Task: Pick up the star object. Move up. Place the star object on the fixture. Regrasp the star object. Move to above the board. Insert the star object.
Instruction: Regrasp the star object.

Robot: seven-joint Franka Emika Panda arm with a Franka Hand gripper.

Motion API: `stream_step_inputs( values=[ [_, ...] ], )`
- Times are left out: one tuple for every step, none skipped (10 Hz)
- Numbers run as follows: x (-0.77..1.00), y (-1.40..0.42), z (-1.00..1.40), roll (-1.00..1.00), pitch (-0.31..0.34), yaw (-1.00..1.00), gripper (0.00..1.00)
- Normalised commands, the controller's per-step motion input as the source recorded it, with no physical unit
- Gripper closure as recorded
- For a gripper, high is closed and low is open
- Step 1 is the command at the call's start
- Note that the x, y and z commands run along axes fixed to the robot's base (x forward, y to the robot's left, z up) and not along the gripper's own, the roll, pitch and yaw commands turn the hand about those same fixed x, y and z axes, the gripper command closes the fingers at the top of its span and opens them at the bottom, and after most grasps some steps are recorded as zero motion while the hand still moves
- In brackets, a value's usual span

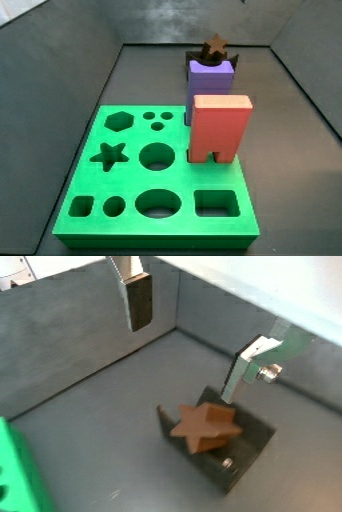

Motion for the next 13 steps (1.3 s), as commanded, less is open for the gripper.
stream_step_inputs(
  values=[
    [-0.04,-0.02,0.0,1.0,-0.054,0.01,0.0],
    [-0.04,-0.02,0.0,1.0,-0.055,0.01,0.0],
    [-0.03,-0.02,0.01,1.0,-0.054,0.01,0.0],
    [-0.02,-0.02,0.02,1.0,-0.051,0.01,0.0],
    [-0.01,-0.02,0.01,1.0,-0.047,0.01,0.0],
    [0.01,-0.02,0.0,1.0,-0.042,0.01,0.0],
    [0.02,-0.02,-0.01,1.0,-0.031,0.01,0.0],
    [0.03,-0.03,0.0,1.0,-0.019,0.01,0.0],
    [0.04,-0.03,-0.01,1.0,0.001,0.01,0.0],
    [0.05,-0.03,-0.01,1.0,0.021,0.01,0.0],
    [0.06,-0.03,-0.01,1.0,0.05,0.02,0.0],
    [0.07,-0.04,-0.01,0.91,0.085,0.02,0.0],
    [0.09,-0.04,-0.02,0.65,0.117,0.04,0.0]
  ],
)
